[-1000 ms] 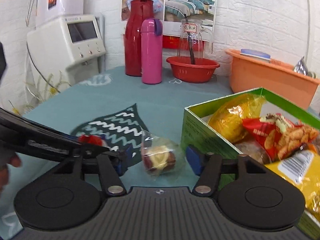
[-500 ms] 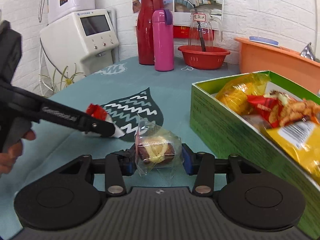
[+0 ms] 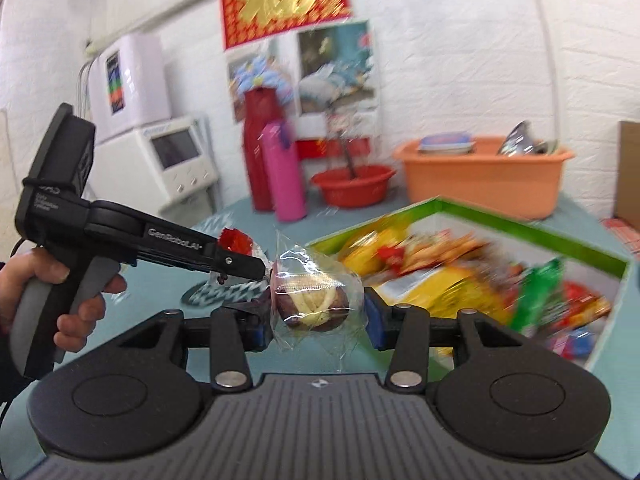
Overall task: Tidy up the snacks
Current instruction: 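Carry the candy with the left tool while the right tool carries the cake into the box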
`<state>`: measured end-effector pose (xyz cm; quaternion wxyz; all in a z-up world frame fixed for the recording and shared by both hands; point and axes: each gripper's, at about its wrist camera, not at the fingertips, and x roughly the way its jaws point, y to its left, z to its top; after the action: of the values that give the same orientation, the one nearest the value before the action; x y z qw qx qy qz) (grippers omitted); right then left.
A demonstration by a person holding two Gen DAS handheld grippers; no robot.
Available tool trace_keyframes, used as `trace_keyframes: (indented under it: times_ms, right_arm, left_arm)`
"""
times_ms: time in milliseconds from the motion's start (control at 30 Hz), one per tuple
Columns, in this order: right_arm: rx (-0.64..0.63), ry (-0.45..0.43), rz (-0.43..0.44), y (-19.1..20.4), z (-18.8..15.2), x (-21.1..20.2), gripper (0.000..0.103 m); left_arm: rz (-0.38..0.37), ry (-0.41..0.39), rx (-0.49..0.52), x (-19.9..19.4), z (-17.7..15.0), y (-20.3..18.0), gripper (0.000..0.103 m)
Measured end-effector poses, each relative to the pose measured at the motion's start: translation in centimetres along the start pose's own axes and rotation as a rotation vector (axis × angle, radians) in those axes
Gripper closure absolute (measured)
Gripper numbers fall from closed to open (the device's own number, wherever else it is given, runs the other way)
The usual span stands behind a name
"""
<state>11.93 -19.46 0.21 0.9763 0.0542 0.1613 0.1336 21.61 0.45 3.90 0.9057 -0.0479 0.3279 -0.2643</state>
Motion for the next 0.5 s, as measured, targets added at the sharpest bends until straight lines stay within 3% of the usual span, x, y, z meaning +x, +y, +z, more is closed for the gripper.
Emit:
trace_keyframes:
  times_ms: [233,500]
  right_arm:
    - [0.058,-0.099,-0.166,-6.3,2.0,-2.4,0.026]
    - [0.084,-0.086,-0.239,-10.9,2.7,-0.5,0.024]
  left_arm:
    - [-0.089,-0.045,0.082,3.5,4.1,-7.0,0.039]
    - [-0.078,-0.006,0.085,9.5,5.8,-9.0,0.038]
